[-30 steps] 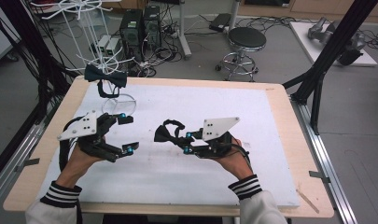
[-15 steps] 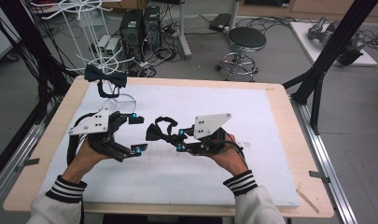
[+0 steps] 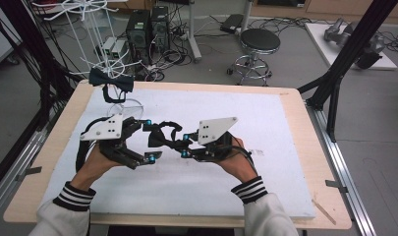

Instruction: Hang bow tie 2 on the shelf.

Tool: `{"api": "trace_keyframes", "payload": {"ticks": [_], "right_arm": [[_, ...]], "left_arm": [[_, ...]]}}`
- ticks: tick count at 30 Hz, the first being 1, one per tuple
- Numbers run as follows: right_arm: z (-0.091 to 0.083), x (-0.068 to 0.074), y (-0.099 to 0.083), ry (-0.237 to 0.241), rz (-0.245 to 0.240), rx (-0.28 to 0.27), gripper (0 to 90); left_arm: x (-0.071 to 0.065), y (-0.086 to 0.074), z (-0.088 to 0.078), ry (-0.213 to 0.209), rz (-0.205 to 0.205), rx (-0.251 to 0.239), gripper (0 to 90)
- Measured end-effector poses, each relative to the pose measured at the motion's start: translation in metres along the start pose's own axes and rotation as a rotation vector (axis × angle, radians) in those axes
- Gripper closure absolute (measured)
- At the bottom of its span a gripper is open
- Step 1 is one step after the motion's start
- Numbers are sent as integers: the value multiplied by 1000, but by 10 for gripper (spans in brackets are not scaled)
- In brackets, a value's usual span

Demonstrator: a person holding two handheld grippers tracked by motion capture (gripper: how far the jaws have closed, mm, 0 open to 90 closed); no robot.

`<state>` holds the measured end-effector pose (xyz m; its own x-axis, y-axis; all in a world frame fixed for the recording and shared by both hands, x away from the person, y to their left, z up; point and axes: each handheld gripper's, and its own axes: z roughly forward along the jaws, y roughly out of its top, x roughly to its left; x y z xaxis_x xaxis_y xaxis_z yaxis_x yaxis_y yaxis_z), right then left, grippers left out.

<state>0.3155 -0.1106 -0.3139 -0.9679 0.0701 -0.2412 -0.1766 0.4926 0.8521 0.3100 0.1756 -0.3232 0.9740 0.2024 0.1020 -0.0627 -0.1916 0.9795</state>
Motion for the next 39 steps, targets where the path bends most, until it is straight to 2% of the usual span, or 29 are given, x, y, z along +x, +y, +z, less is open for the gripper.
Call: {"api": "trace_keyframes", "payload": {"ticks": [8, 11, 15, 21, 29, 34, 36, 37, 39], "right_arm": [[0, -1, -2, 1, 14, 17, 758], [2, -2, -3, 5, 17, 20, 758], [3, -3, -3, 3, 9, 22, 758], [4, -3, -4, 0, 8, 41, 758], [3, -5, -5, -12, 10, 38, 740], [4, -4, -5, -25, 14, 33, 641], [5, -4, -5, -33, 15, 34, 567], [5, -4, -5, -45, 6, 29, 485], [7, -2, -5, -92, 30, 20, 244]], "left_arm": [[4, -3, 4, 17, -7, 25, 405], [5, -4, 6, -3, 0, 24, 442], [4, -5, 8, -14, 18, 39, 539], [4, -6, 10, -6, 11, 55, 640], [2, -6, 9, -35, 8, 54, 756], [1, -5, 9, -26, 2, 54, 766], [0, -5, 9, -23, 1, 53, 767], [0, -5, 9, -23, -1, 50, 767], [0, -5, 9, -20, 2, 47, 767]]}}
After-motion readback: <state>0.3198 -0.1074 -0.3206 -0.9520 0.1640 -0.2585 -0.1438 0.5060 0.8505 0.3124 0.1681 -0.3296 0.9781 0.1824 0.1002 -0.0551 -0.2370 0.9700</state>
